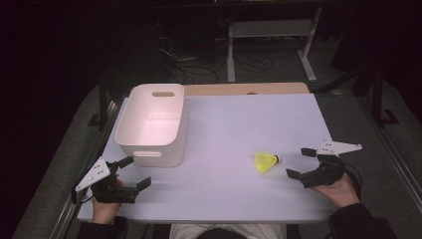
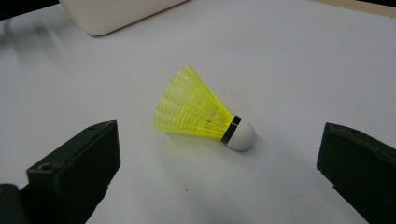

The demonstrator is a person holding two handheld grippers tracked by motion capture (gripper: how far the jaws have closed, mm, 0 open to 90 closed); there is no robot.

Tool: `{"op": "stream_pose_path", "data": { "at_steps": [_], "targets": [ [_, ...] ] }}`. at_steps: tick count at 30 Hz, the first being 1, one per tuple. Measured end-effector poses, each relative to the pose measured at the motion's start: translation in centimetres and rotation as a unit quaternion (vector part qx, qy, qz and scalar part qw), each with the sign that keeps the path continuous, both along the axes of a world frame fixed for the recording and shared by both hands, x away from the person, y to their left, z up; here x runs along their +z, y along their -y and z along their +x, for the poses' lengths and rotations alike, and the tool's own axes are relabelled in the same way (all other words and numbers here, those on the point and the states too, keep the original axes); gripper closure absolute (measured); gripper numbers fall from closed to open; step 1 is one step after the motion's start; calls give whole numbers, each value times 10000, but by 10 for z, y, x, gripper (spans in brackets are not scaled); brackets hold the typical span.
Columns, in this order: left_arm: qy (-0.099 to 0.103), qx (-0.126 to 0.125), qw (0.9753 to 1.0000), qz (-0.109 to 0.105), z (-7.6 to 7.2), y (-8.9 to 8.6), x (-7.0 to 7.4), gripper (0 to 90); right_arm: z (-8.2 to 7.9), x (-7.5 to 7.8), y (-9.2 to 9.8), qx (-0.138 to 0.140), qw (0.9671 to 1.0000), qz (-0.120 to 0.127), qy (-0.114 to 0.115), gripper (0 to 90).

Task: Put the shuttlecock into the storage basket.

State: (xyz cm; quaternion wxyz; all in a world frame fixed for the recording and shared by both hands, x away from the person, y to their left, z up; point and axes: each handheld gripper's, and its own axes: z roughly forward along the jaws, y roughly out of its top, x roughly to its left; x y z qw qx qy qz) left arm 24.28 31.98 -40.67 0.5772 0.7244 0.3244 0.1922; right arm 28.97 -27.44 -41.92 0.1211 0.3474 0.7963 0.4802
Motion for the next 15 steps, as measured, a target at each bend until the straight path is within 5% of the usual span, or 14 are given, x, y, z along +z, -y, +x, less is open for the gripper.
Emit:
{"op": "stream_pose_path", "data": {
  "at_steps": [15],
  "targets": [
    [14,-38,10000,14,0,0,0,0,-2,1,-2,70,10000,-37,47,0]
  ]
}}
